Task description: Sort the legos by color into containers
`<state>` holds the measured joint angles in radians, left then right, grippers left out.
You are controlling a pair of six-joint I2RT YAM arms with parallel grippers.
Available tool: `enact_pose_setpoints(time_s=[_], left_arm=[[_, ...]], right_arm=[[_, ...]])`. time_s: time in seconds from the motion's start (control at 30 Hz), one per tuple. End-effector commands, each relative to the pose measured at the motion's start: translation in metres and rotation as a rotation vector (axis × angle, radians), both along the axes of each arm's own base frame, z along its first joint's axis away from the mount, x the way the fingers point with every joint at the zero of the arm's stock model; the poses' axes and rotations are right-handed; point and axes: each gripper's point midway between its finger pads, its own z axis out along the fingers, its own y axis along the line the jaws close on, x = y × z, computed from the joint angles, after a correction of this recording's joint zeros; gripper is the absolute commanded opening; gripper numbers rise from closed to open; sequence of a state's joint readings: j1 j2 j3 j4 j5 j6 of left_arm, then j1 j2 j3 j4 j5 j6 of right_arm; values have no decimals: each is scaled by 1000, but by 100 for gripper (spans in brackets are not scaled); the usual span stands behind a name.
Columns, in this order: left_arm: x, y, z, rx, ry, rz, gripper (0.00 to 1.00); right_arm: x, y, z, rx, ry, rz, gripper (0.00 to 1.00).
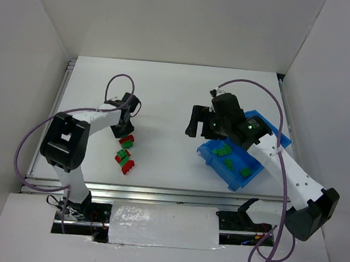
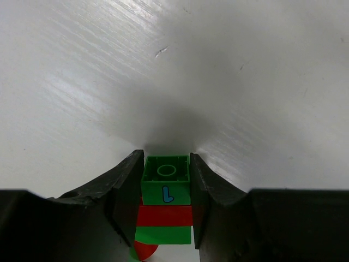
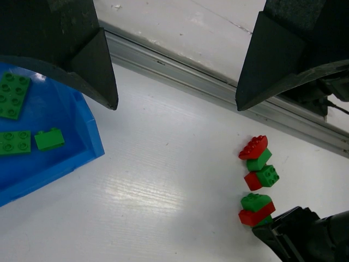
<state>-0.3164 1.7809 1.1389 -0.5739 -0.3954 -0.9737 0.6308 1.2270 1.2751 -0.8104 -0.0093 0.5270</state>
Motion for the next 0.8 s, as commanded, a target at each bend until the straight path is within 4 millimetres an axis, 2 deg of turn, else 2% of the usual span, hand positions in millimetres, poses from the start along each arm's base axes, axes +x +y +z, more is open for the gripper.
enact_pose_setpoints(time_s=[0.0, 0.03, 0.07, 0.13, 0.17, 0.2, 0.27, 0.33, 0.37, 0.43, 0.47, 0.5, 0.6, 0.63, 0.7, 0.77], left_arm=[[12, -10, -5, -49, -13, -2, 13], [20, -14, 0, -64, -38, -12, 6], [21, -16, 0, -72, -38, -18, 1], [35, -28, 15, -122, -79, -37, 0], [46, -34, 29, -147, -119, -50, 0], [50, -41, 39, -164, -137, -58, 0], [59, -60, 70, -219, -199, -96, 0], [62, -76, 99, -256, -252, -126, 0], [63, -92, 118, -281, -292, -154, 0], [59, -110, 145, -327, -341, -181, 0], [54, -128, 159, -351, -369, -214, 0], [50, -136, 172, -370, -393, -227, 0], [39, -165, 198, -425, -443, -266, 0], [36, -182, 210, -458, -477, -310, 0], [30, -200, 226, -483, -510, -345, 0], [29, -209, 230, -492, -520, -369, 0]], right_arm=[[10, 4, 14, -5, -52, -1, 95], [13, 4, 12, -4, -53, -9, 96], [14, 5, 10, -4, -50, -11, 96], [20, 6, 9, 13, -65, -35, 96], [22, 7, 9, 28, -71, -41, 96], [22, 11, 12, 56, -77, -32, 96], [26, 19, 19, 143, -115, -22, 96], [26, 31, 26, 251, -151, 25, 96], [26, 35, 29, 286, -163, 40, 96], [28, 43, 32, 353, -176, 45, 96], [29, 45, 33, 370, -177, 48, 96], [31, 47, 34, 383, -178, 40, 95], [41, 54, 34, 439, -164, -8, 94], [48, 52, 35, 446, -185, -48, 94], [55, 53, 34, 459, -192, -67, 94], [56, 57, 36, 471, -196, -55, 92]])
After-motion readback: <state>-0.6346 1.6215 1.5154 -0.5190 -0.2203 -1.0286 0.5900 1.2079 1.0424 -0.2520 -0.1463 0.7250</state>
